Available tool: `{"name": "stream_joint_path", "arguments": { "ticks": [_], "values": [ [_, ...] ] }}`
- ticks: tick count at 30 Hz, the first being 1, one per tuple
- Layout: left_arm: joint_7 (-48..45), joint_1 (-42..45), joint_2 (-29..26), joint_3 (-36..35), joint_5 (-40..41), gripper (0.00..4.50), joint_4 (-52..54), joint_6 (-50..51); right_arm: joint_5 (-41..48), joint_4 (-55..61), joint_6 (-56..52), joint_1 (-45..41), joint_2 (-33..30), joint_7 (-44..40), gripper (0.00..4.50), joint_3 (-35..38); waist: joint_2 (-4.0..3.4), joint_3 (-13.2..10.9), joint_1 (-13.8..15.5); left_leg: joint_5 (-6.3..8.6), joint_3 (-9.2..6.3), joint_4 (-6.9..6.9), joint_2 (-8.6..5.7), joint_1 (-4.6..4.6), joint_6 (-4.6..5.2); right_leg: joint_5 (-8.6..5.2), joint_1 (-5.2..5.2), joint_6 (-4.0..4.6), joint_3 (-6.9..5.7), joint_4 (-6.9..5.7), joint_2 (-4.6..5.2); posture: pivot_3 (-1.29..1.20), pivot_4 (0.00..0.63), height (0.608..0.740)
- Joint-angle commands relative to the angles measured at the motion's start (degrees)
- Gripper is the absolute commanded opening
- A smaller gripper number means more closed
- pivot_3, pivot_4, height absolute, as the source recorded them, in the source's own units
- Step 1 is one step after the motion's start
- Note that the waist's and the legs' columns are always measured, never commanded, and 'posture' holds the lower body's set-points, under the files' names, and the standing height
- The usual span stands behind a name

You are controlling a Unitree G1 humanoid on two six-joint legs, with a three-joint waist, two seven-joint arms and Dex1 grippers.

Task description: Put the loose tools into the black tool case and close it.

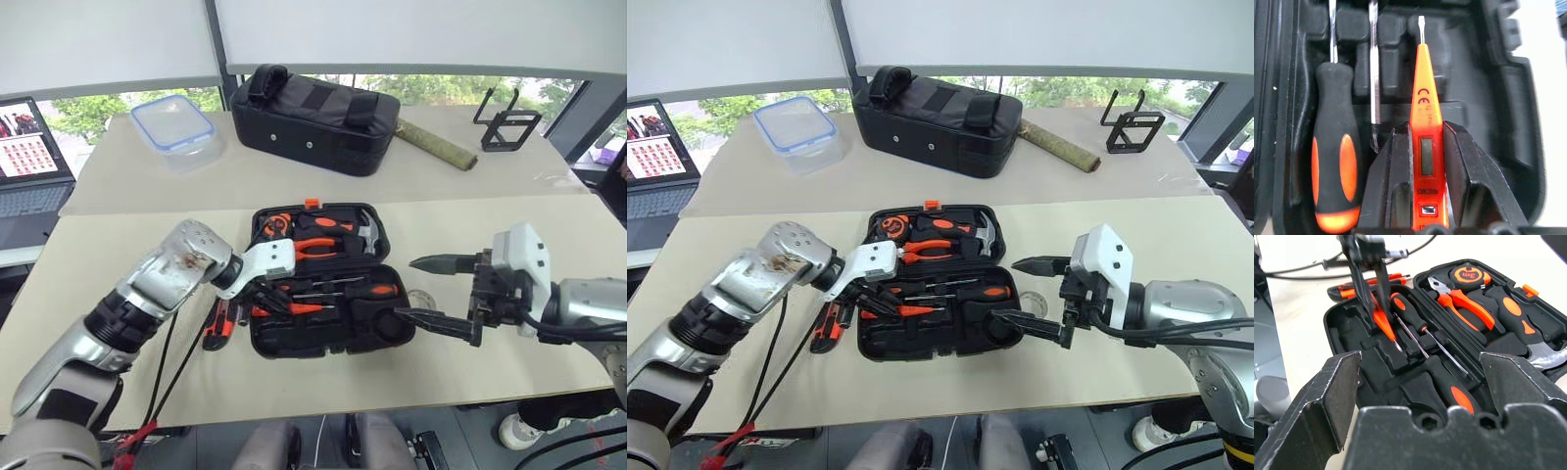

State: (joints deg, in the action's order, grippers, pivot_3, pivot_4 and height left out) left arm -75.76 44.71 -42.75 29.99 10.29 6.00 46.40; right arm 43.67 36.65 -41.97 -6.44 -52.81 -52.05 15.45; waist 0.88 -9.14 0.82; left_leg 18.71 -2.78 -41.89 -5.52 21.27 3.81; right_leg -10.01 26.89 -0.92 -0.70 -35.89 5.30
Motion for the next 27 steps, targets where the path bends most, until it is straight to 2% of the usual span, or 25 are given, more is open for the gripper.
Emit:
{"name": "stream_joint_path", "arguments": {
  "ticks": [1,6,8,9,12,17,18,19,24,27],
  "values": [
    [2.41,0.71,1.21,1.27,-2.69,0.43,-1.63,-0.01,1.33,1.52,0.59,-0.38,0.06,1.24,4.50,2.37,0.00,0.00,0.13,0.00,-0.01,-0.01,0.00,-0.01,0.00,0.00,-0.03,0.00,0.00,0.01,0.00,0.00,0.150,0.714],
    [1.94,0.31,1.13,0.75,-2.22,0.43,-0.52,0.61,1.95,1.37,0.65,-0.85,0.11,2.05,4.50,1.95,0.00,0.00,0.14,0.00,-0.04,0.00,0.00,-0.17,0.00,-0.01,-0.23,-0.01,-0.01,0.04,0.01,0.00,0.150,0.714],
    [1.00,0.02,0.42,-0.22,-1.14,1.44,0.58,0.38,2.17,1.20,0.67,-1.03,0.22,2.25,4.50,1.76,0.00,0.00,0.08,0.00,-0.04,0.00,0.00,-0.18,0.00,-0.01,-0.23,-0.01,-0.01,0.04,0.00,0.00,0.150,0.714],
    [0.58,-0.09,-0.04,-0.76,-0.52,1.68,1.13,0.87,2.25,1.23,0.72,-1.00,0.27,2.33,4.50,1.70,0.00,0.00,0.03,0.00,-0.04,0.00,0.00,-0.18,0.00,-0.01,-0.23,-0.01,0.00,0.03,0.00,0.00,0.150,0.714],
    [-1.10,-0.04,-1.69,-4.34,2.68,2.80,2.80,2.51,2.46,1.17,0.88,-0.92,0.35,2.49,4.50,1.36,0.01,0.00,0.00,0.00,-0.05,0.00,0.00,-0.16,0.00,-0.01,-0.20,-0.01,-0.01,0.02,0.00,0.00,0.150,0.714],
    [-1.44,-0.62,-2.36,-10.31,7.82,2.80,4.09,2.45,2.59,0.74,1.07,-0.77,0.38,2.22,4.50,0.91,0.00,0.00,0.03,0.00,-0.05,0.00,0.00,-0.17,0.00,-0.01,-0.19,-0.01,-0.02,0.03,0.00,0.00,0.150,0.714],
    [-1.21,-1.03,-2.06,-11.27,8.51,2.23,3.89,1.87,2.52,0.67,1.16,-0.70,0.34,2.11,4.50,0.85,0.01,0.00,0.09,0.00,-0.06,0.00,0.00,-0.16,0.00,-0.01,-0.19,-0.01,-0.04,0.04,0.00,0.00,0.150,0.714],
    [-1.14,-1.74,-1.76,-12.17,9.03,2.01,3.55,0.59,2.47,0.59,1.17,-0.73,0.34,2.11,4.50,0.71,0.01,0.00,0.12,0.00,-0.06,-0.01,0.00,-0.16,0.00,-0.01,-0.20,-0.01,-0.05,0.04,0.00,0.00,0.150,0.714],
    [1.84,-5.71,0.81,-14.99,9.83,0.05,1.41,-3.33,2.49,0.18,1.06,-1.19,0.19,2.15,4.50,0.54,0.01,-0.01,-0.01,0.00,-0.05,0.00,0.00,-0.17,-0.01,-0.01,-0.20,-0.01,-0.03,0.05,0.00,0.00,0.150,0.714],
    [4.28,-8.96,3.00,-16.53,10.62,0.05,0.47,-4.78,2.59,0.03,0.89,-1.28,0.11,2.22,4.50,0.61,0.00,0.00,-0.03,0.00,-0.04,0.00,0.00,-0.17,-0.01,0.00,-0.21,-0.01,-0.01,0.05,0.01,0.00,0.150,0.714]
  ]
}}
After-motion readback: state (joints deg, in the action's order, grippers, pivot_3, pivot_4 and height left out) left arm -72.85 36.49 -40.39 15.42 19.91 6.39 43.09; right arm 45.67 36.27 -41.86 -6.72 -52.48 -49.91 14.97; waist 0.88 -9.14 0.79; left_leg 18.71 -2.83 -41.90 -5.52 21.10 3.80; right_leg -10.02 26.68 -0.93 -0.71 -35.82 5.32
